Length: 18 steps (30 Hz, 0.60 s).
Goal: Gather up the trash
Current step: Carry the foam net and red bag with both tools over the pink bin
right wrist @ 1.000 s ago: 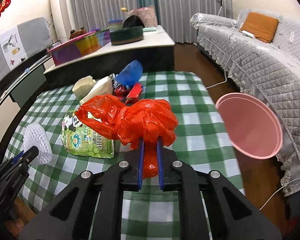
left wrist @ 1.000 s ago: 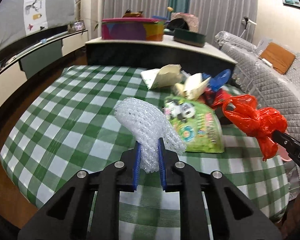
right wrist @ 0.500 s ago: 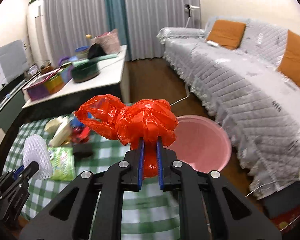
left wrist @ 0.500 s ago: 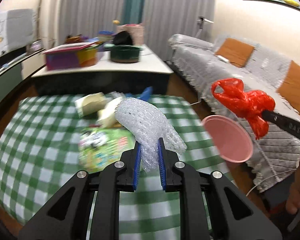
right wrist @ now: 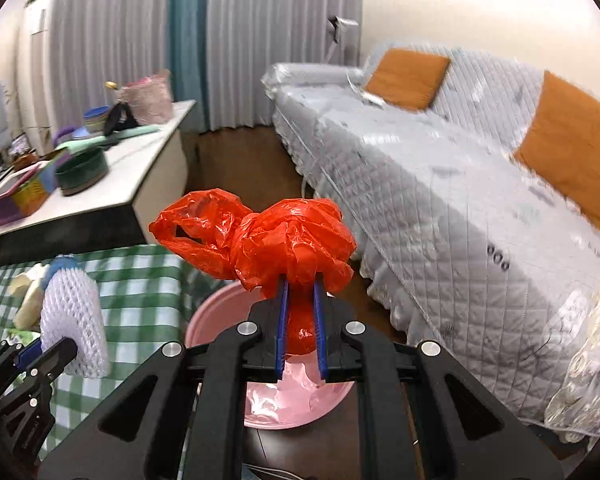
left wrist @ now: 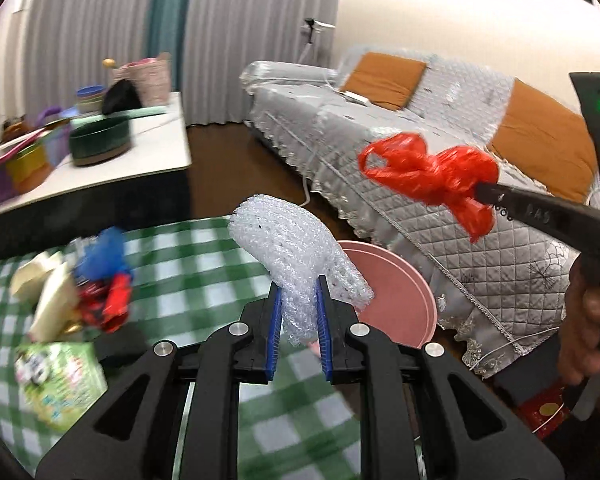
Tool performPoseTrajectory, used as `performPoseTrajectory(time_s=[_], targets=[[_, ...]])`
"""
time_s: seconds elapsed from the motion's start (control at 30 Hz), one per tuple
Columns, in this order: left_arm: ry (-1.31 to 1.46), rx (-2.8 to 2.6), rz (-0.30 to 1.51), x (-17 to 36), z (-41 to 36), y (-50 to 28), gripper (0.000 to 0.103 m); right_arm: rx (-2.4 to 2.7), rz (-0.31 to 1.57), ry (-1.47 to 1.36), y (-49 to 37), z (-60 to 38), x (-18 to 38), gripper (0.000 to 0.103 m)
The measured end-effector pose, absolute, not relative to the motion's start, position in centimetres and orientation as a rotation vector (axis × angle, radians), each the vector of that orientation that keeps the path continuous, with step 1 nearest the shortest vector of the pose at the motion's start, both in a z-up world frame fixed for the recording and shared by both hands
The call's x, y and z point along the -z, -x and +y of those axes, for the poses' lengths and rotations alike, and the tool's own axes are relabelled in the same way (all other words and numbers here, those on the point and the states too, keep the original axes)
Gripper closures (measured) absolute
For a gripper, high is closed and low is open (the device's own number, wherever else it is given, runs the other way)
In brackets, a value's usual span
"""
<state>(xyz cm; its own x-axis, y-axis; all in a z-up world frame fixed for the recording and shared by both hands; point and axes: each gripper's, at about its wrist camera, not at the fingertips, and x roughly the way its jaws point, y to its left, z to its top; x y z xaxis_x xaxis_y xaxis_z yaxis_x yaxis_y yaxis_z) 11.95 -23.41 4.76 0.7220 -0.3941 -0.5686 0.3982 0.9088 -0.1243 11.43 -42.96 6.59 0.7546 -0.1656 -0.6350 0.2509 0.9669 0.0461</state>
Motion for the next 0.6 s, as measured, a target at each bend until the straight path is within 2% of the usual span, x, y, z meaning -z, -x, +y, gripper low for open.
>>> performPoseTrajectory(time_s=[0.43, 0.53, 0.57, 0.6], targets=[[-0.049, 0.491, 0.678, -1.6, -28.4, -16.7, 0.087, 0.231, 0.757, -0.19, -14.7, -45.1, -2.7, 0.09], [-0.057, 0.505, 0.676, -1.5, -28.9, -17.2, 0.086, 0.217, 0.761, -0.201, -15.0, -45.3, -2.5, 0.087], [-0.061, 0.509, 0.672, -1.6, -29.0, -17.3, 0.082, 0.222, 0.758, -0.203, -15.0, -45.4, -2.5, 0.086], [-0.065, 0.513, 0.673, -1.6, -29.1, -17.5, 0.066, 0.227, 0.756, -0.206, -15.1, -45.5, -2.6, 0.077]])
